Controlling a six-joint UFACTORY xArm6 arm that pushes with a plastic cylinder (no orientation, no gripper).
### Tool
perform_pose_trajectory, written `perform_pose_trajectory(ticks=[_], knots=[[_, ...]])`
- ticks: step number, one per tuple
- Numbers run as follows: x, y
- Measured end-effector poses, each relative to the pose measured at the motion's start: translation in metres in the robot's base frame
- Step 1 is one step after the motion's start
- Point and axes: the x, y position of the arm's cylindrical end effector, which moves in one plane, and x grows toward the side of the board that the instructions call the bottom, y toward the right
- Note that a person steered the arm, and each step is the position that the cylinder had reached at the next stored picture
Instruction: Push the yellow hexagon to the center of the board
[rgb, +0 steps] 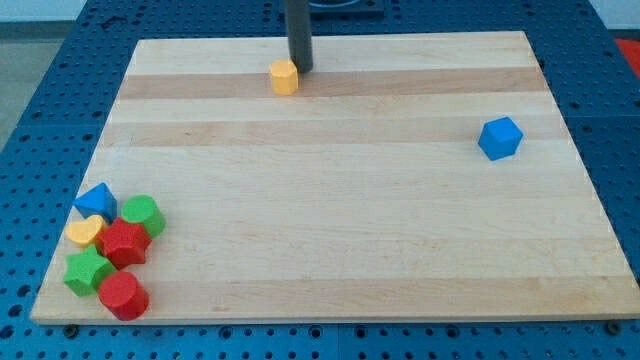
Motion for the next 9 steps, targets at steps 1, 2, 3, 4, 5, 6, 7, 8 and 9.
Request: perform_pose_trajectory(ticks=[1,2,3,4,5,6,7,8,9], knots=[[0.028,0.030],[0.026,0.032],[0.003,0.019],[-0.011,0.003],[-0.019,-0.015],[-0.016,-0.030],[0.004,-0.048],[0.034,-0.049],[0.071,-0.049]])
